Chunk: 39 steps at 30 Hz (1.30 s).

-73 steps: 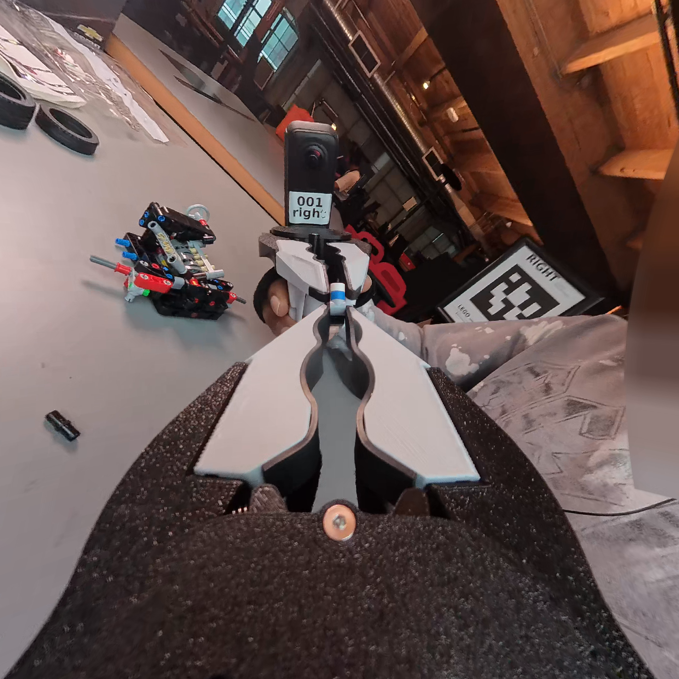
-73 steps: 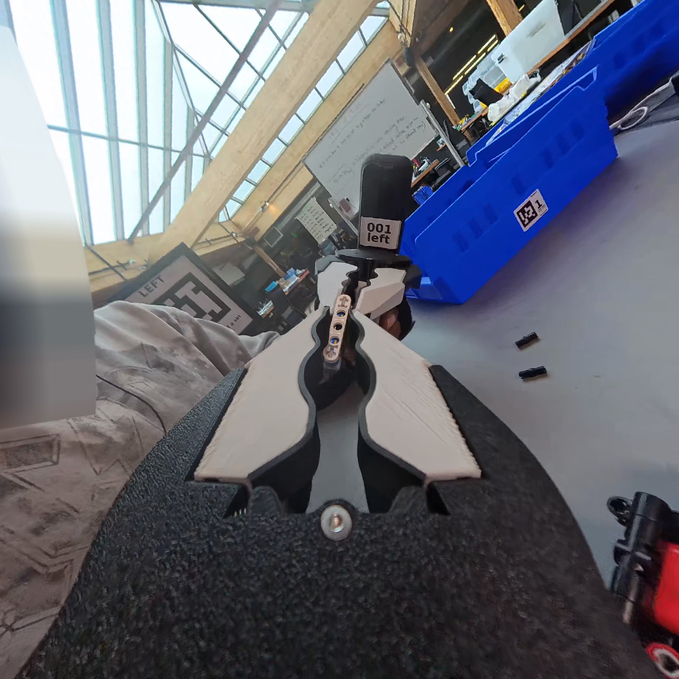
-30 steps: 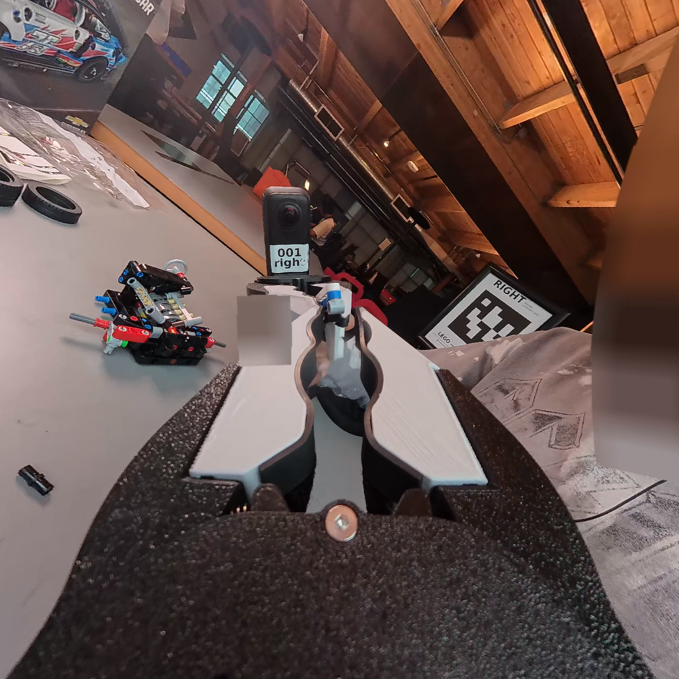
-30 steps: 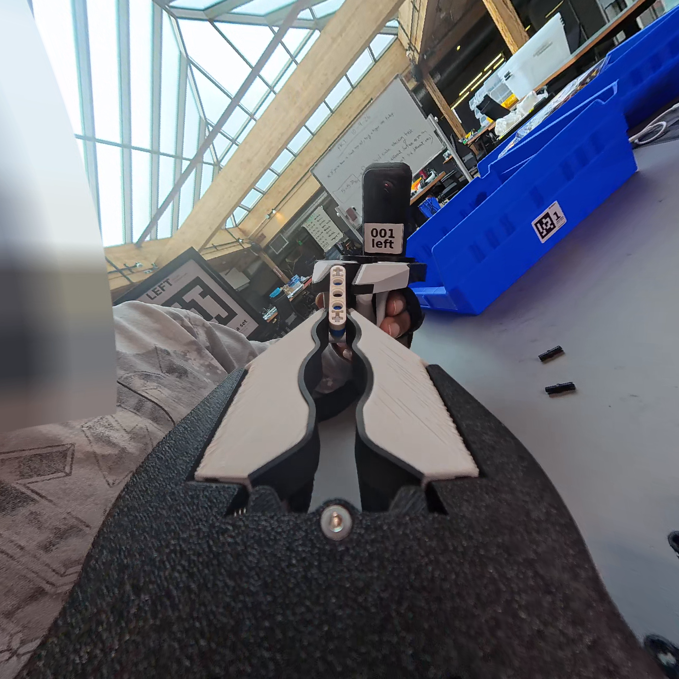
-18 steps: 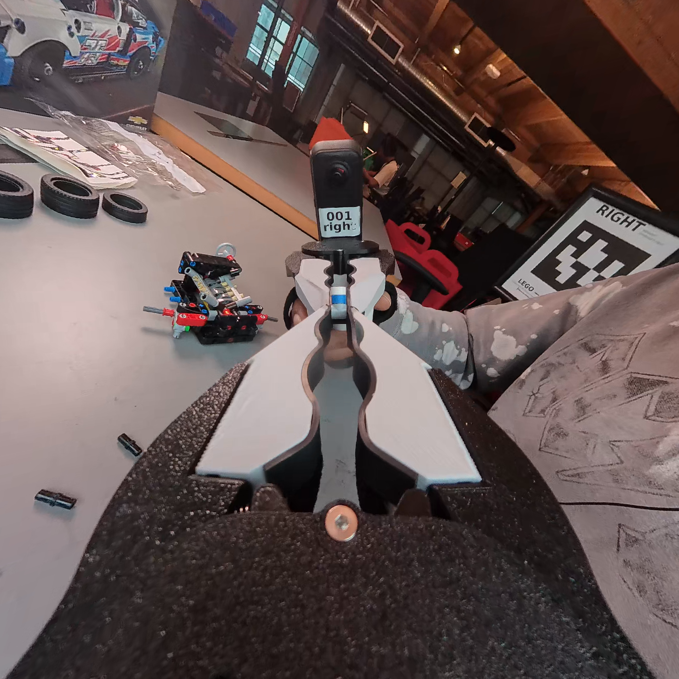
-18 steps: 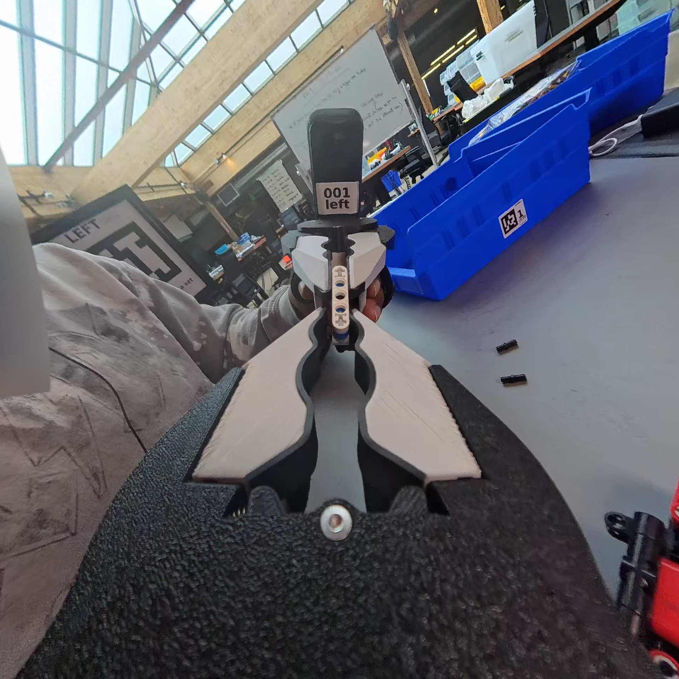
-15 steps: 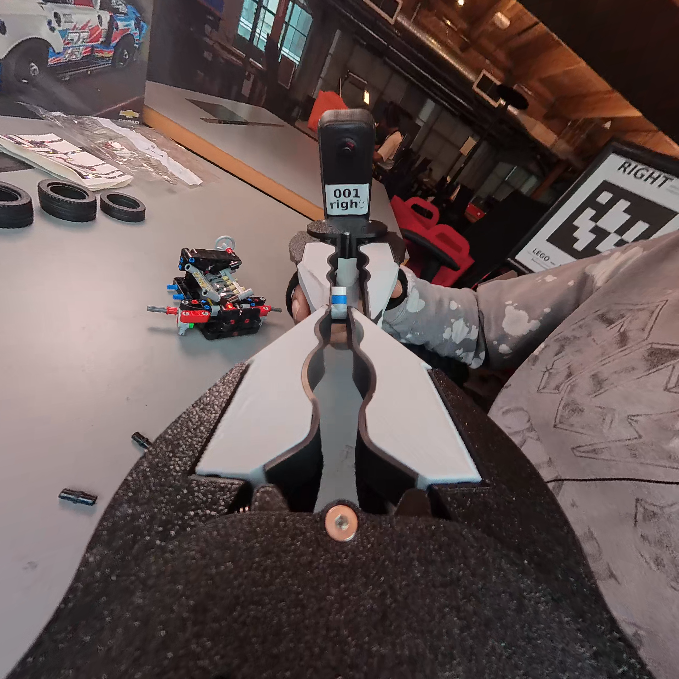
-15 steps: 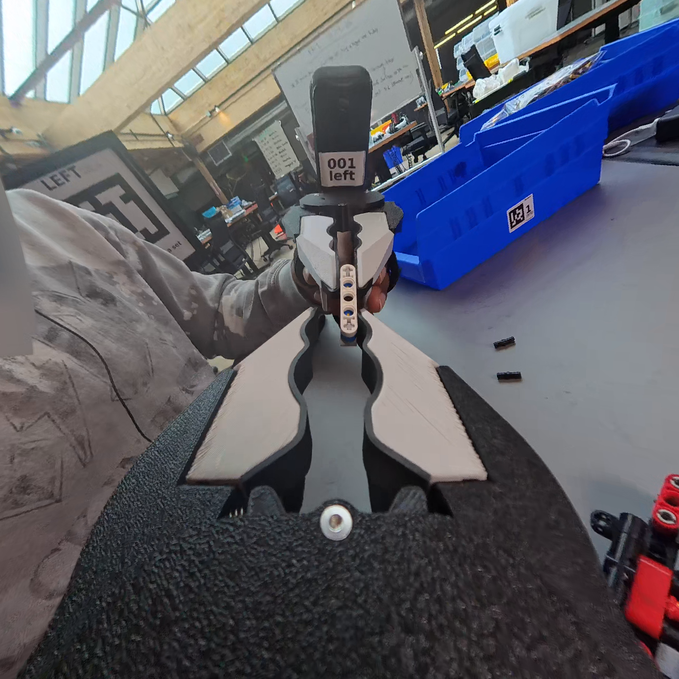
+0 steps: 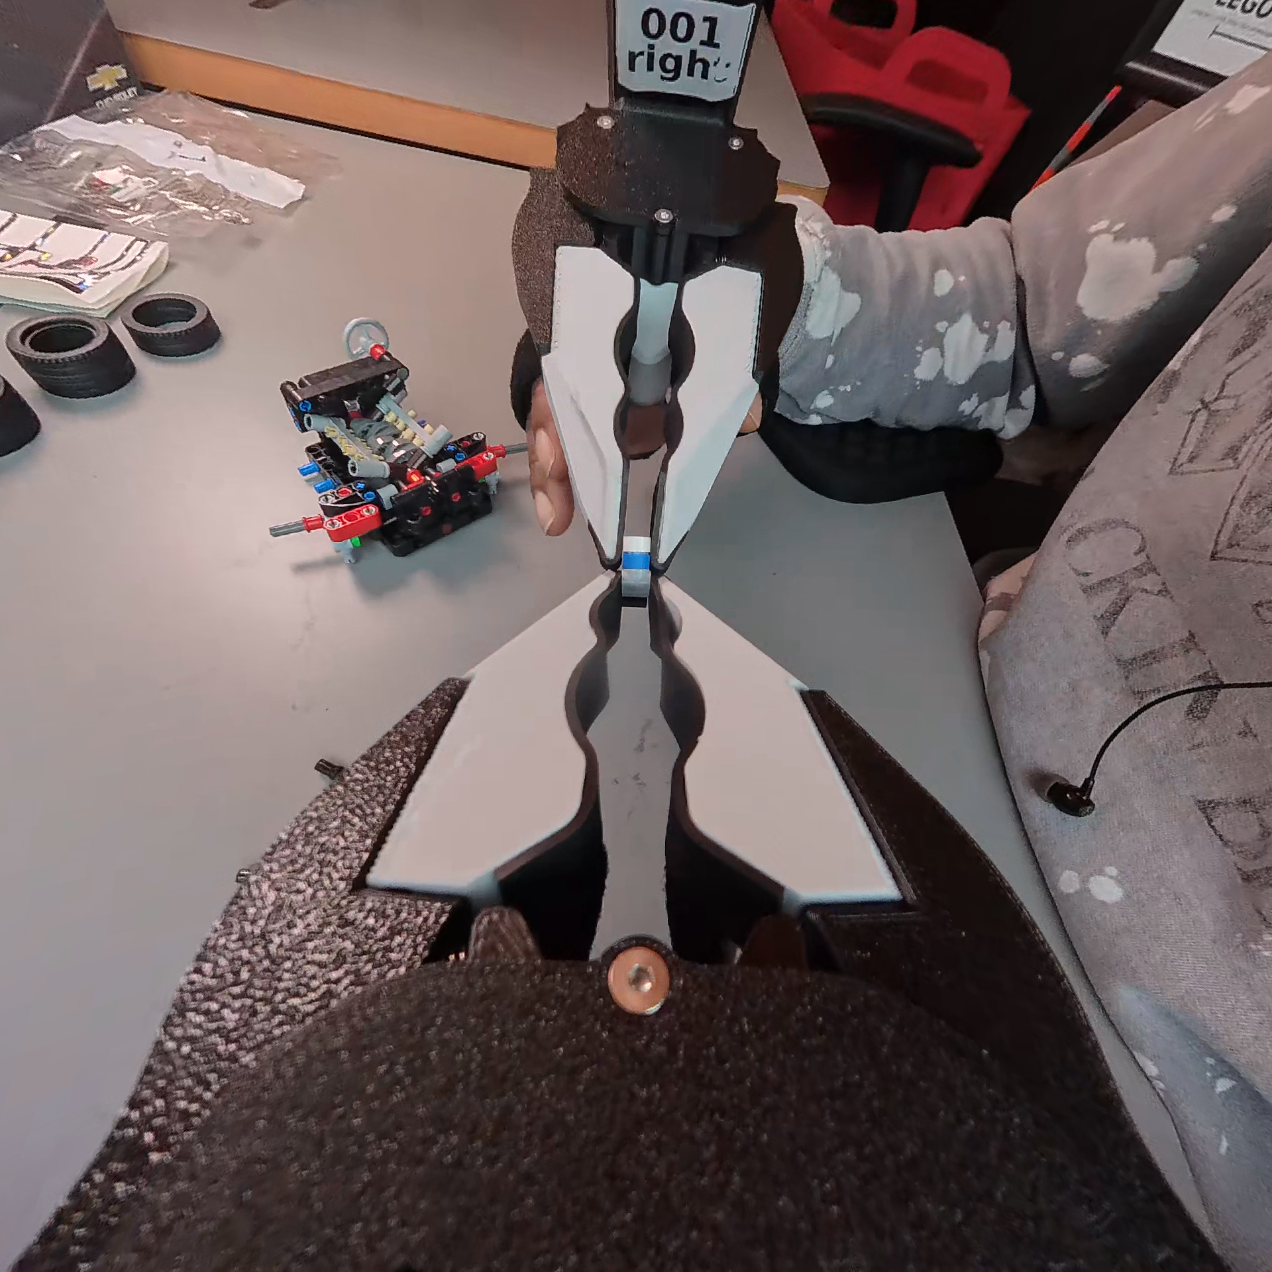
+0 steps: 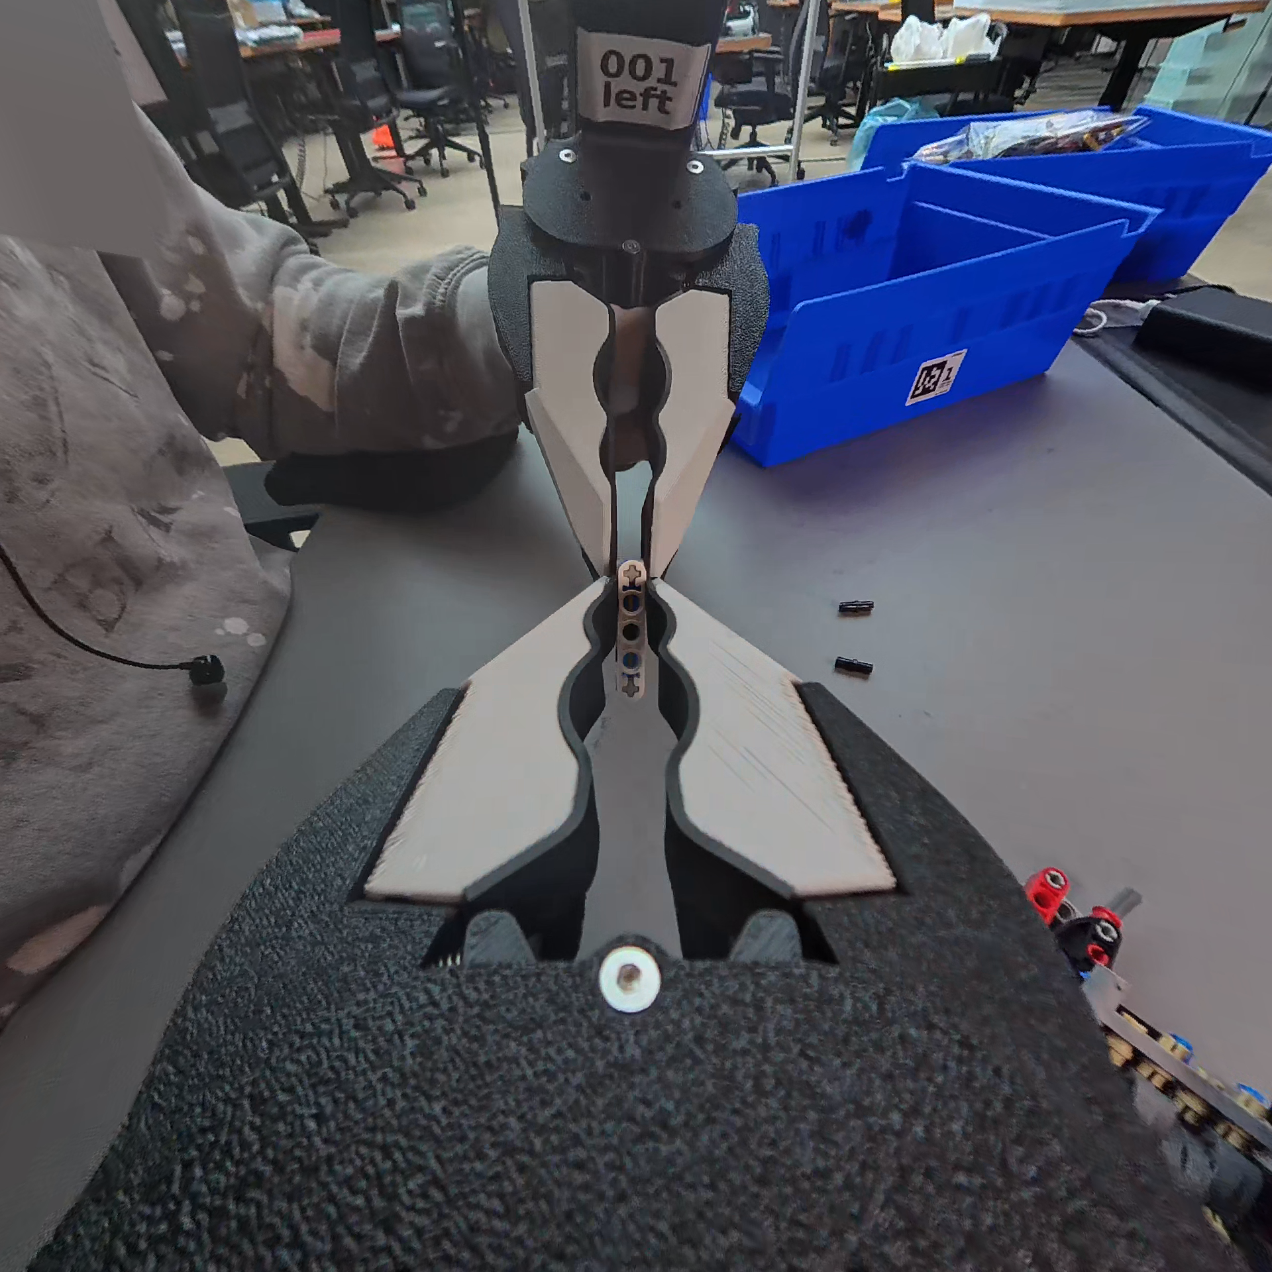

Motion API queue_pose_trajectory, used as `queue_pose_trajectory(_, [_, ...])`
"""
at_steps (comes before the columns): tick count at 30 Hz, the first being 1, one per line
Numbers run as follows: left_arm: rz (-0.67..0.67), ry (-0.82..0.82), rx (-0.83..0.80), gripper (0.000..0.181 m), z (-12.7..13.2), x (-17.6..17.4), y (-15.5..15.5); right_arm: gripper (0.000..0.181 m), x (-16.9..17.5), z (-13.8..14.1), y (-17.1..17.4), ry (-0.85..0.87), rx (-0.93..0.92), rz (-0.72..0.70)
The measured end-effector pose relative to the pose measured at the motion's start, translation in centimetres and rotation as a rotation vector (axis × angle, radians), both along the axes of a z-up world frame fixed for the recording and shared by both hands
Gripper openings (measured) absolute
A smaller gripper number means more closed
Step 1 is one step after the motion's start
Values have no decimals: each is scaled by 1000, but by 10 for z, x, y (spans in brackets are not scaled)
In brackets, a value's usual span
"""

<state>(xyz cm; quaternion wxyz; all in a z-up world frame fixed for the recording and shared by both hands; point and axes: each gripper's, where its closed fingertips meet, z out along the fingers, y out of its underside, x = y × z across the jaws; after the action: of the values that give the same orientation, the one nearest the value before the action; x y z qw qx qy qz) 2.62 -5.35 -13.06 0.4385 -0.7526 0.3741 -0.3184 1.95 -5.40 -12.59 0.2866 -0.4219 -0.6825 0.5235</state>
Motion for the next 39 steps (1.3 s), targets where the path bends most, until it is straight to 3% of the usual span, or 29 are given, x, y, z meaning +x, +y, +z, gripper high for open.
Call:
queue_pose_trajectory(3, [-10, 13, -7, 7, -4, 0, -1, 7, 0, -3, -1, 0, 37, 12])
queue_pose_trajectory(14, [-2, -129, -26, 8, 8, 4, 6, 6, 4, 12, 8, 44, -124, 69])
queue_pose_trajectory(15, [9, -103, -34, 7, 3, -1, 7, 7, 7, 21, 13, 81, -156, 61])
queue_pose_trajectory(17, [89, -16, -51, 6, -19, -36, 11, 4, 41, 80, 69, 300, -310, -71])
queue_pose_trajectory(19, [122, -171, -83, 6, 1, -36, 15, 6, 42, 70, 72, 243, -155, -124])
queue_pose_trajectory(22, [24, -74, -20, 7, 1, -2, 16, 7, 18, 43, 47, 146, -124, -75])
queue_pose_trajectory(27, [85, -96, -51, 7, -16, -14, 25, 7, 19, 29, 55, 82, -114, -113])
queue_pose_trajectory(39, [146, -134, -82, 7, -21, -25, 30, 7, 8, 5, 59, 10, -127, -160])
